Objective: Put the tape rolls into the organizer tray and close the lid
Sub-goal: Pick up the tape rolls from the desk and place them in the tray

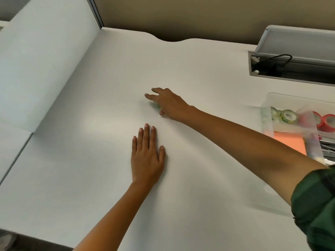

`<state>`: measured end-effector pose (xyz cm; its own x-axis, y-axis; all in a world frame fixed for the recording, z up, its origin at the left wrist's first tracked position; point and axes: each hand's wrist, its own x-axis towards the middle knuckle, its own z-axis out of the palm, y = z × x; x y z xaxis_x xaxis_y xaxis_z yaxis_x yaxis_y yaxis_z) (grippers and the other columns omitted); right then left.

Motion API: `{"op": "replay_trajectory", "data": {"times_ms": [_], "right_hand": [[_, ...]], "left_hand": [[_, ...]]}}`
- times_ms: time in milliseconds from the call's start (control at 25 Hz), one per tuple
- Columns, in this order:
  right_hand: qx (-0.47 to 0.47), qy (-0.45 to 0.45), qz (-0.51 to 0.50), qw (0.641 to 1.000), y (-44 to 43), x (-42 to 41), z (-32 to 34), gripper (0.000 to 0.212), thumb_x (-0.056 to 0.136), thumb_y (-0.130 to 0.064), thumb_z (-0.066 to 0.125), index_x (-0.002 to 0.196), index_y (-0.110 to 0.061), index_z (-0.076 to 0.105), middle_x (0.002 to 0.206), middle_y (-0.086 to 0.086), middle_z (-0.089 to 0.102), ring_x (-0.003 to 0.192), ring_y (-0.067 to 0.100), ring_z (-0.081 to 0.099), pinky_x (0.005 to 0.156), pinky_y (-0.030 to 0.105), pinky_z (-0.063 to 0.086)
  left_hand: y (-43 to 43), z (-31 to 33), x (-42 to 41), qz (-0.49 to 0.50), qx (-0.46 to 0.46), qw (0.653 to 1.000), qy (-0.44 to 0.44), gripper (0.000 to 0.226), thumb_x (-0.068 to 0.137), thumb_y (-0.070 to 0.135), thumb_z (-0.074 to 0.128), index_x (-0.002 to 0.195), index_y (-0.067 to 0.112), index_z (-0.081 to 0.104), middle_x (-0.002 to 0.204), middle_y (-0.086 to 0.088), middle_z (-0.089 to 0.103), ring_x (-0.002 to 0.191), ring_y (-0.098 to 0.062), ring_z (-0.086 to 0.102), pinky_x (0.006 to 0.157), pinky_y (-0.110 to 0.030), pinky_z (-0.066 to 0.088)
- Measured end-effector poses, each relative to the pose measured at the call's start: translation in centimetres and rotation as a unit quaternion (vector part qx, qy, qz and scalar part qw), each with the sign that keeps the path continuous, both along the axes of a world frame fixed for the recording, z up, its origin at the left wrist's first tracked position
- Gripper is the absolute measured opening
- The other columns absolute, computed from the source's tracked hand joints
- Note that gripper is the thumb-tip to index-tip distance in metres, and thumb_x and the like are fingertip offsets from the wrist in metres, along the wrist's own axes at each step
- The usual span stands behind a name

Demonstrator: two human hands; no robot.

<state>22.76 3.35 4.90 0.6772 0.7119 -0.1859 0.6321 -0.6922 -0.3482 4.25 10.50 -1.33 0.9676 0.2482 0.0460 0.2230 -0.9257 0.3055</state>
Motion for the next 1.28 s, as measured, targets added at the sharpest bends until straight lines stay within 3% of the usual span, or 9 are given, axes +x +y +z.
{"op": "replay_trajectory", "data": {"times_ms": [80,200,280,720,920,1280], "right_hand": [[-0.015,-0.015,0.016,1.0,0.5,0.4,-0.9,0.064,0.086,0.005,0.05,0.143,-0.022,0.036,0.153,0.011,0.028,0.116,0.028,0.047,0.093,0.044,0.048],[0.01,-0.041,0.005,0.999,0.9,0.3,-1.4,0.041,0.09,0.004,0.043,0.127,-0.011,0.052,0.131,0.016,0.047,0.107,0.034,0.05,0.086,0.046,0.05],[0.023,-0.047,-0.002,0.999,0.8,0.2,-1.3,0.037,0.089,0.004,0.043,0.122,-0.009,0.055,0.12,0.015,0.051,0.099,0.033,0.052,0.083,0.045,0.05],[0.147,-0.136,-0.047,0.979,-6.2,-2.4,0.6,0.05,0.083,0.006,0.057,0.128,-0.015,0.053,0.127,0.012,0.051,0.111,0.028,0.05,0.069,0.034,0.052],[0.171,-0.174,-0.12,0.962,-12.9,-4.0,2.4,0.046,0.088,-0.008,0.058,0.131,-0.022,0.048,0.13,0.011,0.046,0.116,0.026,0.05,0.078,0.041,0.057],[0.16,-0.214,-0.261,0.928,-27.2,-4.5,5.3,0.048,0.083,-0.015,0.068,0.128,-0.014,0.053,0.118,0.016,0.054,0.107,0.031,0.055,0.089,0.037,0.05]], "left_hand": [[0.0,-0.1,0.0,0.0,-0.002,1.0,-0.003,0.063,0.094,0.039,0.025,0.152,0.016,0.011,0.161,-0.005,0.008,0.149,-0.02,0.003,0.121,-0.039,0.005],[0.1,-0.2,0.0,0.0,-0.002,1.0,0.0,0.063,0.095,0.038,0.025,0.152,0.016,0.01,0.161,-0.004,0.007,0.149,-0.019,0.002,0.121,-0.039,0.005],[0.1,-0.2,0.0,-0.001,-0.004,1.0,0.002,0.063,0.095,0.038,0.024,0.152,0.016,0.01,0.161,-0.004,0.007,0.149,-0.02,0.002,0.121,-0.039,0.005],[0.4,0.0,-0.1,-0.022,-0.003,1.0,0.014,0.066,0.094,0.048,0.018,0.152,0.016,0.011,0.161,-0.007,0.005,0.149,-0.022,-0.002,0.121,-0.041,0.001],[-2.5,1.3,0.7,-0.044,-0.051,0.998,-0.009,0.066,0.095,0.049,0.019,0.152,0.016,0.014,0.161,-0.007,0.003,0.148,-0.02,-0.006,0.12,-0.04,-0.006],[-11.5,1.7,4.7,-0.144,-0.11,0.983,-0.002,0.065,0.096,0.049,0.023,0.152,0.019,0.013,0.162,-0.002,-0.004,0.149,-0.017,-0.006,0.12,-0.033,-0.003]]}}
